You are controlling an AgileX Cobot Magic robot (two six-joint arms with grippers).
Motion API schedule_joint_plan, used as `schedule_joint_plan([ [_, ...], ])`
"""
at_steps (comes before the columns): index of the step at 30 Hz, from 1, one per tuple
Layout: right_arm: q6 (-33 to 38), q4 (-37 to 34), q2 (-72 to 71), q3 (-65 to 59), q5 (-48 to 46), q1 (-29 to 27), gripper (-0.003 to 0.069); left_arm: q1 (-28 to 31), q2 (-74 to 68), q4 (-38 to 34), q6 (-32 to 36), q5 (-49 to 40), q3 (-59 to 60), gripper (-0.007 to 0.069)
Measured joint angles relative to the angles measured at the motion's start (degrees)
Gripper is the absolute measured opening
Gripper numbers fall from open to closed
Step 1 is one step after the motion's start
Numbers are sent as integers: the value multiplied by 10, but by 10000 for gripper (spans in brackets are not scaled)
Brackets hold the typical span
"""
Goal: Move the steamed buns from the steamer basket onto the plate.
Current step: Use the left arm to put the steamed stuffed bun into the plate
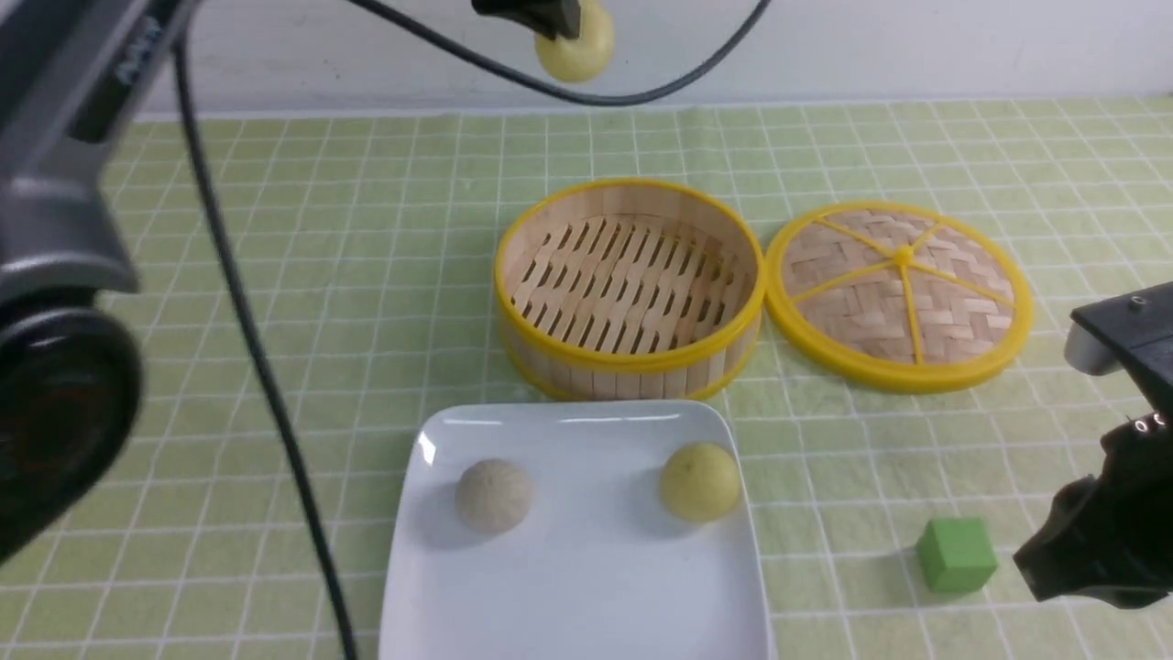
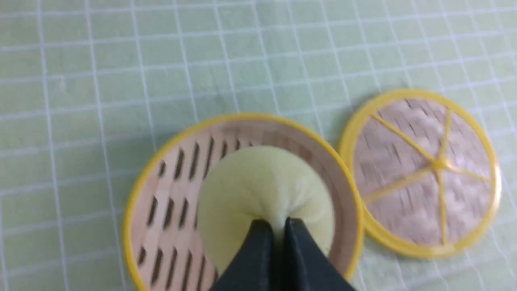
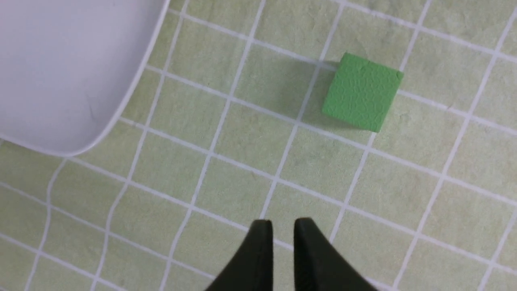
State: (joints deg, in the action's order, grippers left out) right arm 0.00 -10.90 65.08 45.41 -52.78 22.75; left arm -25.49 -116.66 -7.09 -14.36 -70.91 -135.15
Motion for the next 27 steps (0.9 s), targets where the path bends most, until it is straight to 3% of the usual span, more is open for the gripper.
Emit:
schedule_joint_plan([
  [7,0,-1,0,0,0,0,115,-38,197,4,14,0,452,20],
  [12,0,-2,0,0,5,0,120,-112,230,-1,14,71,636,23],
  [20,0,-2,-4,1,-1,0,105,-170,206,4,11,221,719,41],
  [25,0,-3,-72,1,-61,0,1,-185,184,3,10,261,721,130],
  [27,-5,1,-147,1,-87,0,-15,-186,183,5,5,263,721,216],
])
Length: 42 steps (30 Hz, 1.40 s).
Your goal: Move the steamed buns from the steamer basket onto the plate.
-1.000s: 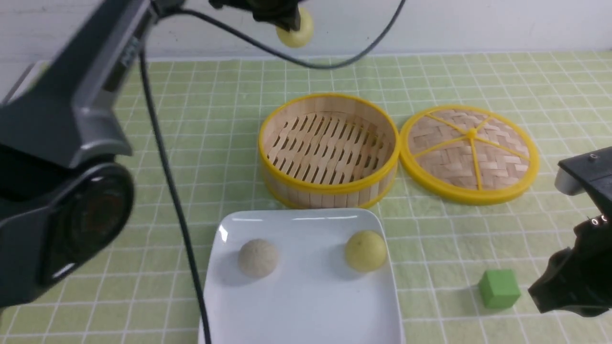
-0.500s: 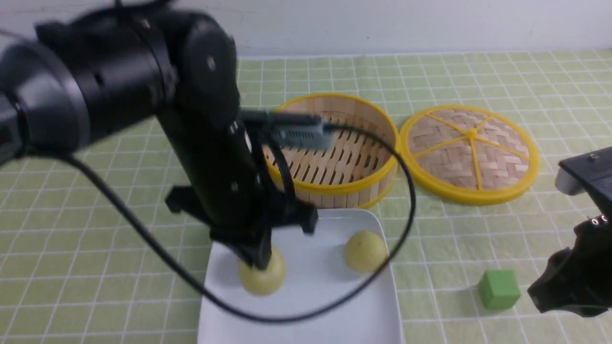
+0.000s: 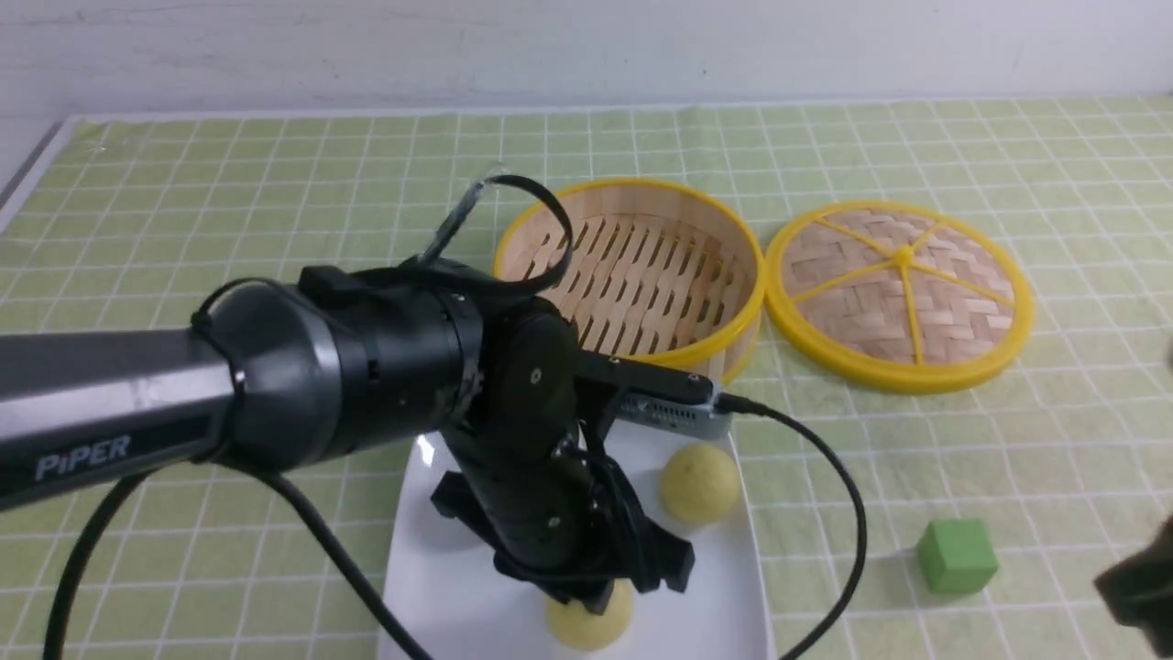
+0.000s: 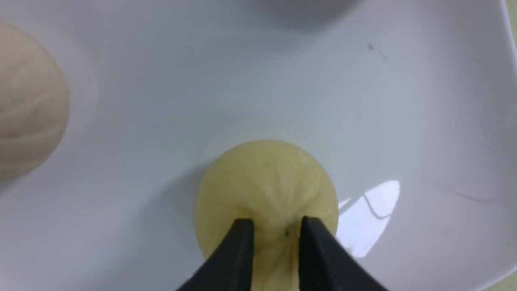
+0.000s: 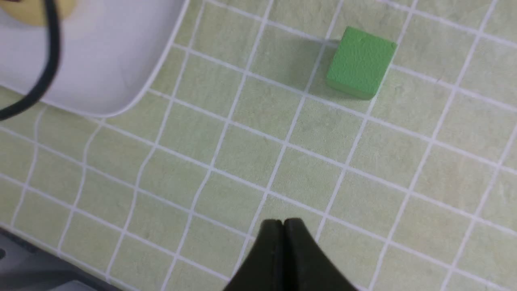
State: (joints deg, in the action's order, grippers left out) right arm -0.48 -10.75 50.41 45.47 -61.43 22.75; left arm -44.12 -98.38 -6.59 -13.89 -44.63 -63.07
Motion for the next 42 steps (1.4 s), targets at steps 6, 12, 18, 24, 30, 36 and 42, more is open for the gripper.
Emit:
schedule_joint_plan([
  [6,-38,56,-233,-18,15,0,-15,0,0,42,-17,-36,-45,410],
  [12,-54,83,-403,-152,235,0,-13,0,0,80,-22,-79,-86,464],
  [18,-62,85,-416,-233,319,0,-11,0,-1,83,-23,-83,-89,446],
  [24,-65,85,-415,-237,328,0,-7,0,-1,79,-23,-89,-89,370],
  [30,-65,85,-415,-238,329,0,-1,0,-1,77,-23,-100,-89,231],
  [36,-65,85,-415,-240,329,0,4,0,-1,77,-23,-104,-89,31],
  [42,-65,85,-415,-242,330,0,8,0,-1,83,-23,-88,-89,2],
])
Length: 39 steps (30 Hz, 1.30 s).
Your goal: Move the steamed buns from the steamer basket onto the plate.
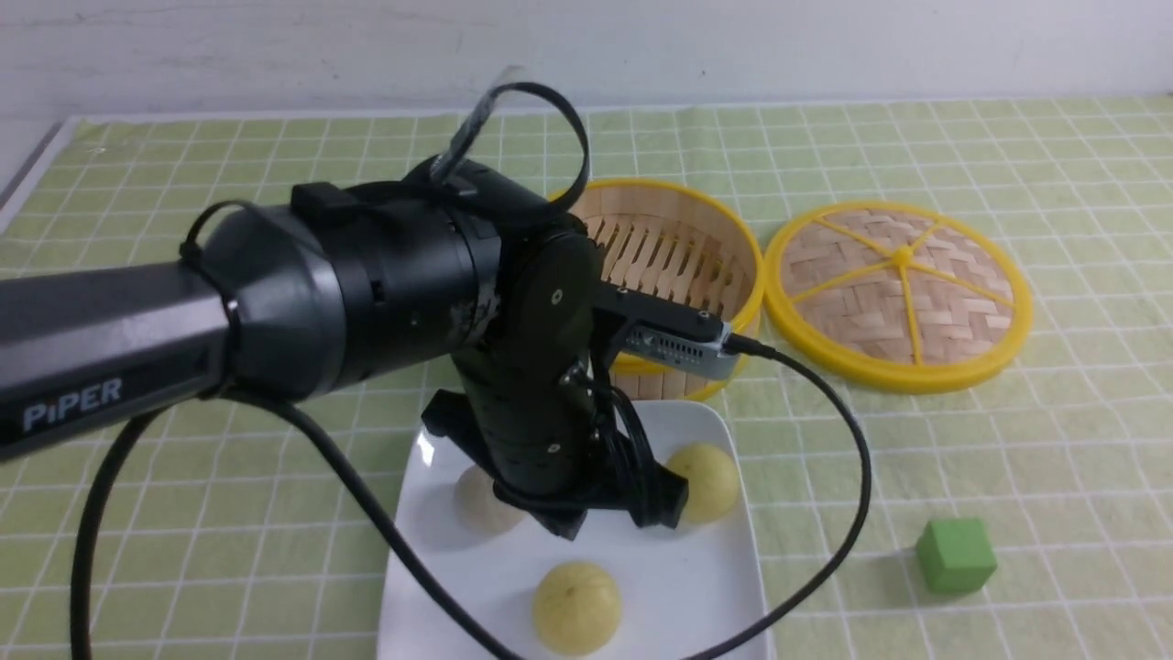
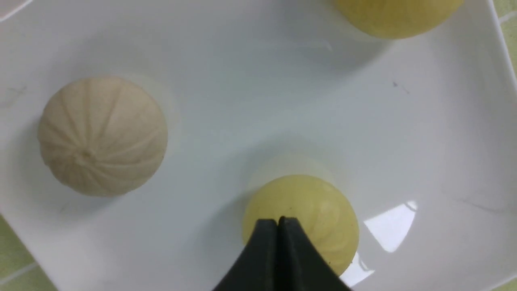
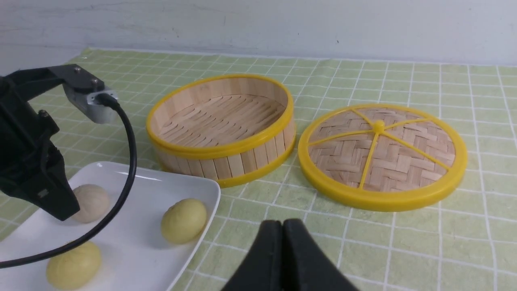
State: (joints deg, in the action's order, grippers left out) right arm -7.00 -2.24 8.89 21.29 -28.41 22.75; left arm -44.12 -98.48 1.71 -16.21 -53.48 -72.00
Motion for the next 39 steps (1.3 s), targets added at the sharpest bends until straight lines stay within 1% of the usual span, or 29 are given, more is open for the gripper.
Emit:
schedule_joint_plan([
  [5,0,5,-33,-39,13,-32,13,0,0,5,0,9,0,2],
  [9,0,16,-77,-115,17,-101,15,0,4,25,0,10,0,2],
  [10,0,16,-79,-122,17,-107,15,0,6,29,0,11,0,2],
  [12,0,18,-93,-163,19,-139,18,0,20,54,0,12,0,2],
  [16,0,35,-96,-216,22,-174,26,0,78,108,-6,4,0,2],
  [17,-1,35,-96,-217,25,-175,26,0,78,110,-7,3,0,2],
  [22,-1,43,-96,-222,52,-188,34,-1,192,184,-30,-50,16,2],
  [23,-1,43,-96,-222,52,-188,34,-1,198,187,-30,-52,18,2],
  [26,-1,43,-96,-222,53,-189,38,-1,292,216,-72,-70,71,2],
  [28,-1,43,-96,-222,53,-189,41,-1,369,221,-113,-58,126,2],
  [30,-1,43,-96,-222,53,-189,45,-1,441,223,-161,-9,190,2],
  [31,-1,43,-96,-222,53,-189,45,-1,448,223,-161,-1,197,2],
  [32,-1,43,-96,-222,53,-189,47,-1,503,232,-213,82,256,3],
  [33,-1,43,-96,-222,53,-189,48,-1,534,238,-236,126,293,4],
  [34,-1,43,-96,-222,53,-189,48,-1,540,240,-248,138,301,4],
  [35,-1,43,-96,-222,53,-189,50,-1,585,265,-292,247,365,6],
  [36,-1,43,-96,-222,53,-189,50,-1,589,268,-302,258,372,6],
  [37,-1,43,-96,-222,53,-189,53,-1,613,297,-327,338,416,9],
  [39,-1,43,-96,-222,53,-189,56,-1,634,353,-357,443,472,13],
])
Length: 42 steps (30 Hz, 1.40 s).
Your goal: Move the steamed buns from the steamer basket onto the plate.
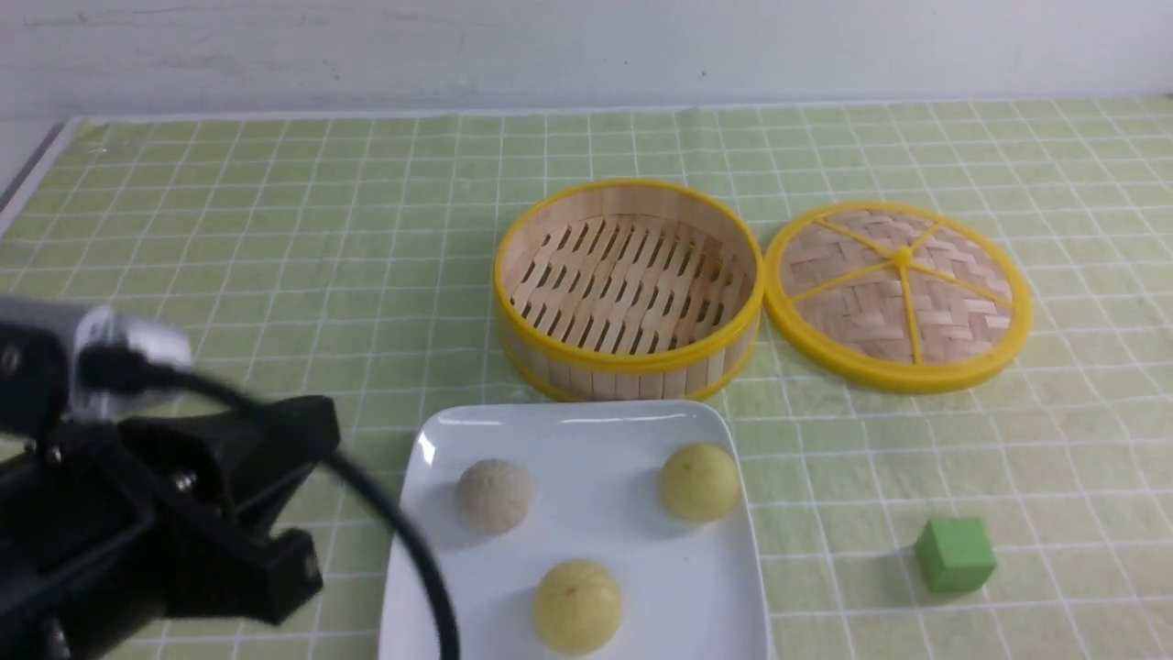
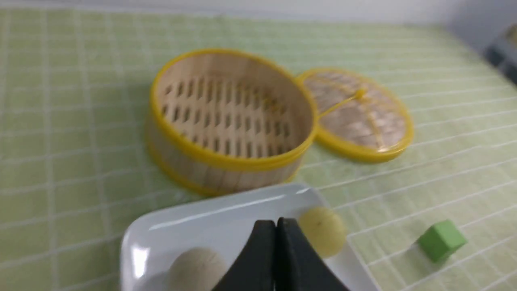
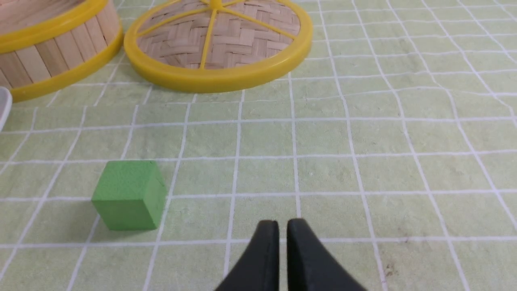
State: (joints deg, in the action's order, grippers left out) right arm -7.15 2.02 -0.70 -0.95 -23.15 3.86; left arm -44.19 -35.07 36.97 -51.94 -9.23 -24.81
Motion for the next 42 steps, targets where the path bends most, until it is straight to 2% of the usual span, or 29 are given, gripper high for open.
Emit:
schedule_joint_plan([
  [2,0,0,0,0,0,0,58,0,5,33,-7,45,25,14],
  [3,0,0,0,0,0,0,60,0,6,73,-12,83,49,15],
  [5,0,0,0,0,0,0,63,0,5,132,-16,109,80,17],
  [8,0,0,0,0,0,0,68,0,5,173,-34,115,113,19],
  [16,0,0,0,0,0,0,76,0,5,176,-70,99,128,20],
  [18,0,0,0,0,0,0,78,2,10,148,-70,73,128,20],
  [19,0,0,0,0,0,0,80,13,22,84,-63,30,128,20],
  [21,0,0,0,0,0,0,81,36,44,20,-41,-25,128,22],
  [22,0,0,0,0,0,0,83,63,69,-37,-5,-81,128,24],
  [24,0,0,0,0,0,0,86,107,114,-98,75,-137,135,27],
  [25,0,0,0,0,0,0,86,112,119,-98,83,-137,136,27],
  [28,0,0,0,0,0,0,92,196,215,-170,223,-149,160,34],
  [31,0,0,0,0,0,0,97,263,285,-227,324,-140,189,36],
  [34,0,0,0,0,0,0,99,327,341,-259,387,-132,225,39],
  [35,0,0,0,0,0,0,99,331,344,-259,387,-132,228,39],
  [36,0,0,0,0,0,0,101,362,354,-263,402,-130,248,40],
  [42,-1,0,0,0,0,0,102,398,357,-266,411,-128,260,41],
])
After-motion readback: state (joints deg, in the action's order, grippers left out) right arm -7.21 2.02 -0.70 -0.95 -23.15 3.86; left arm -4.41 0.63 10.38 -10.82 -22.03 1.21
